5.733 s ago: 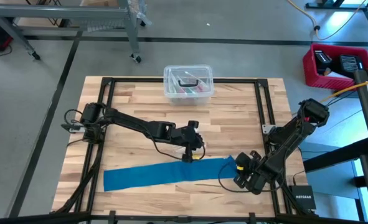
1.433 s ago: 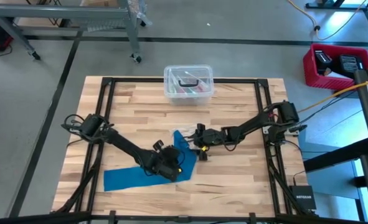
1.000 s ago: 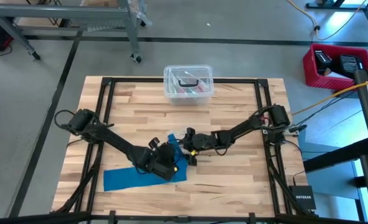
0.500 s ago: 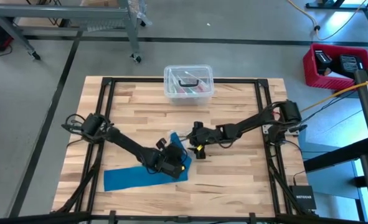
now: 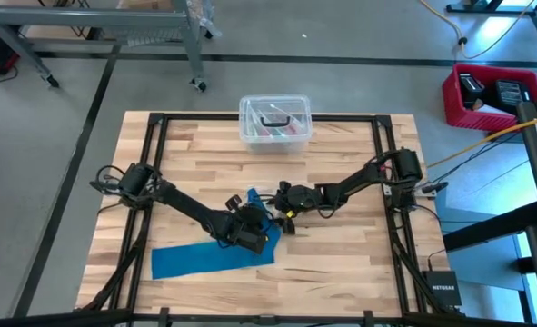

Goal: Roll bandage
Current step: Roll the blue bandage

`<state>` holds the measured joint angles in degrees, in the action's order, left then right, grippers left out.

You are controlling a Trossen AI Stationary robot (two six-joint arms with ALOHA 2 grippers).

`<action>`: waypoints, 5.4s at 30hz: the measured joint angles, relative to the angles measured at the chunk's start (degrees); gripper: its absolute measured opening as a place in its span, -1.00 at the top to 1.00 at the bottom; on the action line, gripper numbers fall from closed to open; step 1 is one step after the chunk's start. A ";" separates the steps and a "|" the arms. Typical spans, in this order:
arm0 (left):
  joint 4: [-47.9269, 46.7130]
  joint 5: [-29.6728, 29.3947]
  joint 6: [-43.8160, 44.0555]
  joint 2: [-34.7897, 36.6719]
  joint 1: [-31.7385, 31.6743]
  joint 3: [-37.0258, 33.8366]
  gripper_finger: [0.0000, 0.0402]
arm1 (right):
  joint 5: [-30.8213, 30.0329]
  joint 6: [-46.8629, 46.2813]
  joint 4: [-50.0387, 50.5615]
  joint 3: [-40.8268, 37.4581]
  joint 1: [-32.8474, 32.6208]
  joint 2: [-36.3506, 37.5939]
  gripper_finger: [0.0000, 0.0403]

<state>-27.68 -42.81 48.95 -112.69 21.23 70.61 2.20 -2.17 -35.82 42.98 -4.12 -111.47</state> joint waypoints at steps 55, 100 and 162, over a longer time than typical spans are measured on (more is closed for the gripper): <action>-3.32 -1.22 -1.53 2.59 0.15 -3.54 0.37 | 6.37 -1.26 8.34 5.75 -2.28 1.50 -0.47; -3.04 -2.74 -29.52 1.93 1.05 -2.73 0.37 | 17.96 -0.86 11.49 4.70 14.62 1.56 -0.47; 0.66 -1.91 -29.01 13.11 -2.49 -4.39 0.99 | 10.99 7.25 33.50 4.71 13.49 24.99 -0.47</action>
<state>-27.02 -44.72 19.94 -99.58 18.74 66.22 13.18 5.08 -2.33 47.69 9.37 -86.48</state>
